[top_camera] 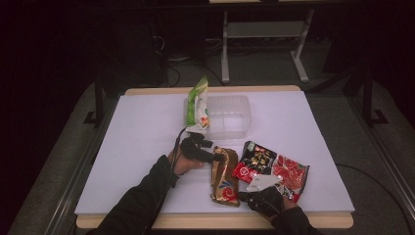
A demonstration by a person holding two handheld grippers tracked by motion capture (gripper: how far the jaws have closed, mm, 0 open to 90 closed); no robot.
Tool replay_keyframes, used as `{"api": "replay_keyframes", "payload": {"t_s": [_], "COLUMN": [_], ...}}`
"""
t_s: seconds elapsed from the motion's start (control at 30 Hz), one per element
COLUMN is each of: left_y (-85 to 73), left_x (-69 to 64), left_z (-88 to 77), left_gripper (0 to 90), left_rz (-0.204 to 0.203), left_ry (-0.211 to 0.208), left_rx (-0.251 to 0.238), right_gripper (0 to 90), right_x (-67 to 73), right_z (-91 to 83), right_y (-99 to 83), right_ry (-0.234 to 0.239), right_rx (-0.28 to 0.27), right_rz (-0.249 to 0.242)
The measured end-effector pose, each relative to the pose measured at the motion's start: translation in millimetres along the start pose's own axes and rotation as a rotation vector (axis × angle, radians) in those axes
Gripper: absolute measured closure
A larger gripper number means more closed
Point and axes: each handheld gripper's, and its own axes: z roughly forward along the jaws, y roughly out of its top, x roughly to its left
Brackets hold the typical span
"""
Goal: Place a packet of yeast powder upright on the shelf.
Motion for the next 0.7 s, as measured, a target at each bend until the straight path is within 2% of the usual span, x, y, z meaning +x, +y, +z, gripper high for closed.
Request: {"api": "replay_keyframes", "payload": {"t_s": [0.1,0.27,0.37,0.47,0.63,0.7], "left_y": [1.6,4.3,3.8,2.6,1.3,0.4], "left_x": [-4.1,-10.6,-14.3,-16.4,-16.4,-18.9], "left_z": [5.4,13.8,15.2,13.7,9.2,7.4], "left_gripper": [16.5,17.2,27.2,41.2,63.0,69.8], "left_rz": [0.012,0.037,0.055,0.056,0.061,0.077], "left_ry": [-0.038,-0.057,-0.09,-0.115,-0.083,-0.053], "left_rx": [0.012,0.049,0.05,0.038,-0.014,-0.035], "right_gripper": [88.5,88.6,88.6,88.5,88.3,87.4], "right_x": [0.3,0.7,0.6,0.4,0.2,0.2], "right_z": [0.1,0.2,0.3,0.3,0.2,0.2], "right_y": [-0.3,-0.6,-0.8,-1.2,-1.3,-1.2], "right_ry": [-0.001,-0.003,-0.002,-0.001,0.002,0.004], "right_rx": [-0.002,-0.003,-0.005,-0.008,-0.009,-0.009], "right_rz": [-0.004,-0.004,-0.003,0.0,0.0,-0.001]}}
